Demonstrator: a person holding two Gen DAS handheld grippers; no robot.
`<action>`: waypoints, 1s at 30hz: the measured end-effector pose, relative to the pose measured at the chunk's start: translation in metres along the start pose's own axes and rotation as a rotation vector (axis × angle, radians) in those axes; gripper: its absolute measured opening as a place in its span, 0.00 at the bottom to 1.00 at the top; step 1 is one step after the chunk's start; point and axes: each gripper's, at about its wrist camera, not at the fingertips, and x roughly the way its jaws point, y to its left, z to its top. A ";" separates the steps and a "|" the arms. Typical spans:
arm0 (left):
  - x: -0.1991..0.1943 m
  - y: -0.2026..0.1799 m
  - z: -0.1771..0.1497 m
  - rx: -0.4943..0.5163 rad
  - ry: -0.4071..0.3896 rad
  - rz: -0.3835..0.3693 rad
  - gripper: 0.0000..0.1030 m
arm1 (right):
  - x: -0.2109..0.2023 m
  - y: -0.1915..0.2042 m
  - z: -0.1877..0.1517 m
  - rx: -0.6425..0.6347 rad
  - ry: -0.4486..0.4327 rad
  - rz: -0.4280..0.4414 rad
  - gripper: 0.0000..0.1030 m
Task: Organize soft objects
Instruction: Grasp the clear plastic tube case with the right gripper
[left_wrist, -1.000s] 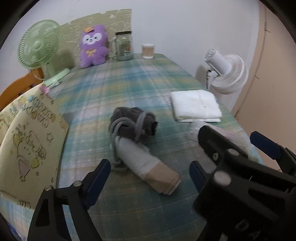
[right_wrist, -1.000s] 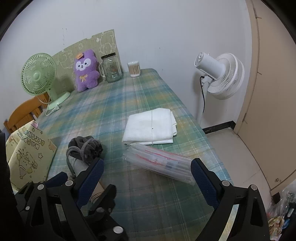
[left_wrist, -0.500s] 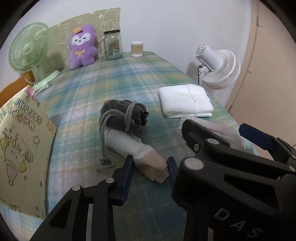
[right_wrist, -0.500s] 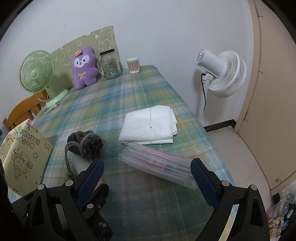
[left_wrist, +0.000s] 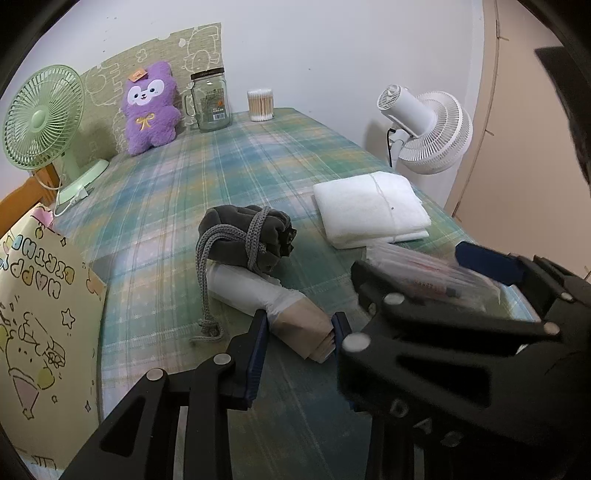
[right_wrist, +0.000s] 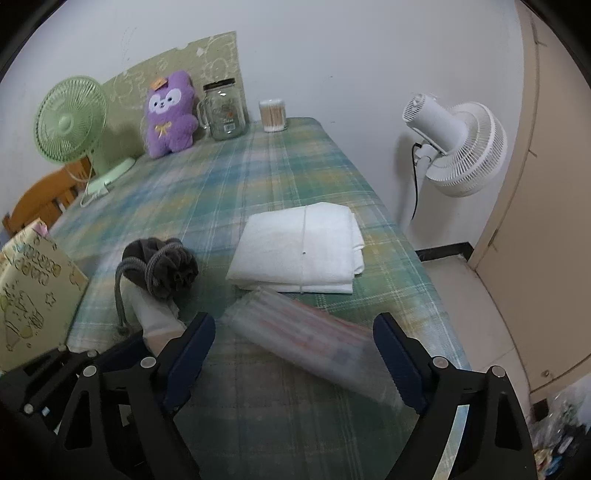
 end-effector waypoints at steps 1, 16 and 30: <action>0.001 0.000 0.000 0.001 0.001 0.001 0.34 | 0.003 0.001 0.000 -0.007 0.009 -0.002 0.85; -0.004 0.001 -0.003 0.007 -0.006 -0.023 0.29 | -0.002 0.003 -0.008 0.031 0.023 0.036 0.34; -0.020 0.004 -0.013 -0.005 -0.021 -0.035 0.25 | -0.022 0.017 -0.018 0.039 0.014 0.070 0.23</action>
